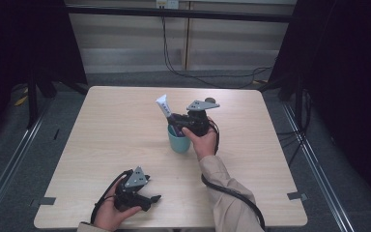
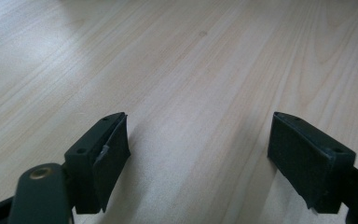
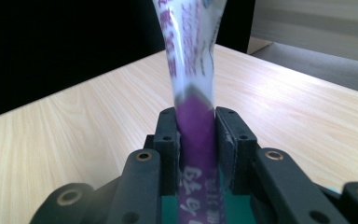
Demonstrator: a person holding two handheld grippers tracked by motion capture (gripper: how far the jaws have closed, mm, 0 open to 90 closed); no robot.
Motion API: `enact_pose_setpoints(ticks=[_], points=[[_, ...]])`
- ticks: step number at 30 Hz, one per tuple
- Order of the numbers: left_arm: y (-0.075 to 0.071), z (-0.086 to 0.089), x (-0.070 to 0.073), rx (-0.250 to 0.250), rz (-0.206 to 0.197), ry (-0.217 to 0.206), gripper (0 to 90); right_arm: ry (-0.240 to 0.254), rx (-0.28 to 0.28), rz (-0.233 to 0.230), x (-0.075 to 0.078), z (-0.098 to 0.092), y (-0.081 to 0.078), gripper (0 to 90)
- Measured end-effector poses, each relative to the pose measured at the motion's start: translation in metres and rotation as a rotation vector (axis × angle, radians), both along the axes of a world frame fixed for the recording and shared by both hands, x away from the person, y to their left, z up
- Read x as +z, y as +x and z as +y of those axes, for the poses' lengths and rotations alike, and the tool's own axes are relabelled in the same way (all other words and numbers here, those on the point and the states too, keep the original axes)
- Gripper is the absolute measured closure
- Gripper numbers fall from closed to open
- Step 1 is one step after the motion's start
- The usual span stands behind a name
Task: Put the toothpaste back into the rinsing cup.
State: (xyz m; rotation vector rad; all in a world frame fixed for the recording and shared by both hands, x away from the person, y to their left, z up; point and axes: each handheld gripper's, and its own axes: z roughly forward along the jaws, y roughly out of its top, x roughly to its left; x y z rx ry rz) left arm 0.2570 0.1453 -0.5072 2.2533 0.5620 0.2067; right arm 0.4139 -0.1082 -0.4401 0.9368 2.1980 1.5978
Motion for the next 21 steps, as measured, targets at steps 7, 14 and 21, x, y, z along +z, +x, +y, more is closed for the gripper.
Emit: enact_pose_setpoints(ticks=[7, 14, 21], points=[[0.0, 0.0, 0.0, 0.0, 0.001, 0.0, 20.1, 0.012, -0.003, -0.005, -0.001, -0.008, -0.004, 71.0], [0.0, 0.0, 0.0, 0.0, 0.001, 0.001, 20.1, 0.01, 0.007, -0.012, 0.002, -0.011, -0.006, 71.1], [0.0, 0.0, 0.0, 0.0, 0.001, 0.001, 20.1, 0.001, 0.015, -0.015, 0.003, -0.008, -0.009, 70.4]])
